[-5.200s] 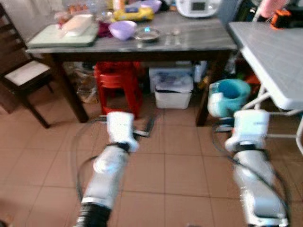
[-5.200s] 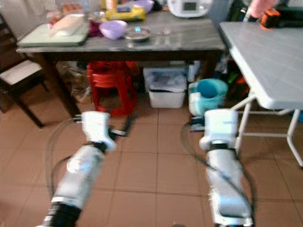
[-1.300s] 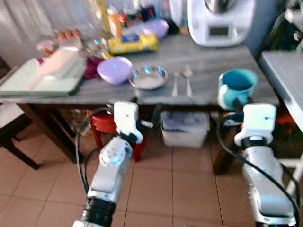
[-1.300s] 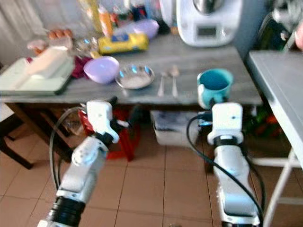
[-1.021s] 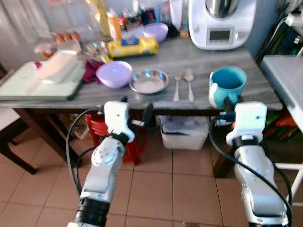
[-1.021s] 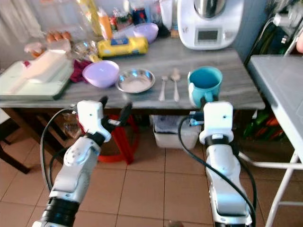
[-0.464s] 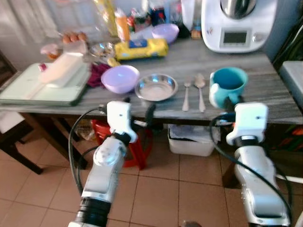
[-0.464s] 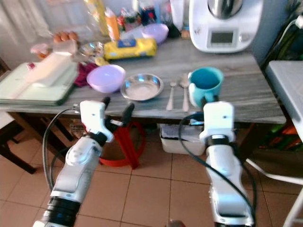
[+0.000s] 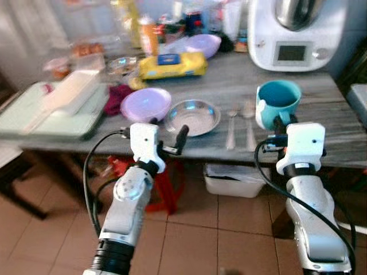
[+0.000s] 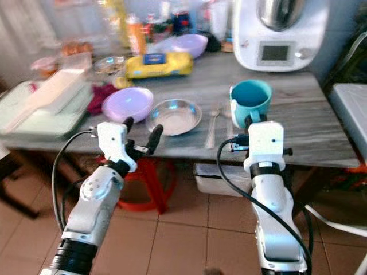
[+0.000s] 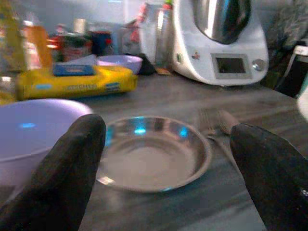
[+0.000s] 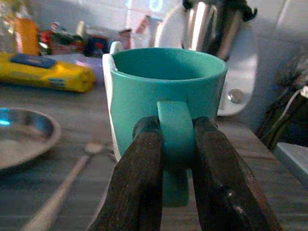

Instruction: Setting the table

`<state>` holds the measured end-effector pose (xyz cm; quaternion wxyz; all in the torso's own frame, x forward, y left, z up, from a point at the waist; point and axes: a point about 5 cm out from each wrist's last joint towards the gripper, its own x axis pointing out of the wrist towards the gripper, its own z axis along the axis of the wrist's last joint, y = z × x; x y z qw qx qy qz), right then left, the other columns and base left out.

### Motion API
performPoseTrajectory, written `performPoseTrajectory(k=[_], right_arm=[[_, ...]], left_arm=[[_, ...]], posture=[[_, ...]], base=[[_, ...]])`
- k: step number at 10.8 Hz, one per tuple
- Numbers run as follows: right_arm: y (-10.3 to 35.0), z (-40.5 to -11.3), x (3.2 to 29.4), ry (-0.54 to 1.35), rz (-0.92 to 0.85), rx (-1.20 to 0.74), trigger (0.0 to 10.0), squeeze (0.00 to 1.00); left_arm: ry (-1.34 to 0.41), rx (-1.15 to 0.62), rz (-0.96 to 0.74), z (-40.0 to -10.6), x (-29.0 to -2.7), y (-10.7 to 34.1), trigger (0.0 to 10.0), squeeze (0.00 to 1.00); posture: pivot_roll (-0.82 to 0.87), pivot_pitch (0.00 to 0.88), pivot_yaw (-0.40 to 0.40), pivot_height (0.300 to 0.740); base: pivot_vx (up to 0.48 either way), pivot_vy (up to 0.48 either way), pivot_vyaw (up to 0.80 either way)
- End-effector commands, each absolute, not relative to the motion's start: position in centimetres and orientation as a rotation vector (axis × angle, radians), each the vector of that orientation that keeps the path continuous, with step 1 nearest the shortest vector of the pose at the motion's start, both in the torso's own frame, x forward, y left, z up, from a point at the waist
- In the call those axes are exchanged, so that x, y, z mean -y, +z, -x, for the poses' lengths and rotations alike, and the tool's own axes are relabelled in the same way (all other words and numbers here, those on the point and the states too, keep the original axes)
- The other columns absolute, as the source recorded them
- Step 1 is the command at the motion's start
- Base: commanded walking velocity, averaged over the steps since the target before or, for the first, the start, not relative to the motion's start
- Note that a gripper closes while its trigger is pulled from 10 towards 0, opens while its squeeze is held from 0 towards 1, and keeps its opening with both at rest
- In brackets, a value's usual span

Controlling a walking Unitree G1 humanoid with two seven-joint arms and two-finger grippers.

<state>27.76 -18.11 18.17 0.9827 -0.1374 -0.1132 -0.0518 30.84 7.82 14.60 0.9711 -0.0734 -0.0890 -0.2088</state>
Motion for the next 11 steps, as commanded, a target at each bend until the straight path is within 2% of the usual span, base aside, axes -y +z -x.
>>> performPoseTrajectory(k=[1, 6, 11], right_arm=[[18.64, -27.65, 18.23, -0.114, 0.272, 0.247, 10.0, 0.00], [18.66, -27.67, 18.38, -0.111, 0.284, 0.245, 10.0, 0.00], [18.65, -27.72, 18.21, -0.100, 0.287, 0.246, 10.0, 0.00]], left_arm=[[-0.433, 0.182, 0.146, -30.73, -7.55, 14.75, 10.0, 0.00], [-0.438, 0.179, 0.152, -30.75, -7.30, 14.67, 10.0, 0.00], [-0.433, 0.194, 0.156, -30.73, -7.31, 15.09, 10.0, 0.00]], posture=[[-0.21, 0.084, 0.080, 0.740], [-0.22, 0.081, 0.076, 0.740], [-0.21, 0.077, 0.068, 0.740]], base=[[0.300, 0.000, 0.00], [0.299, 0.000, -0.12], [0.298, 0.000, 0.54]])
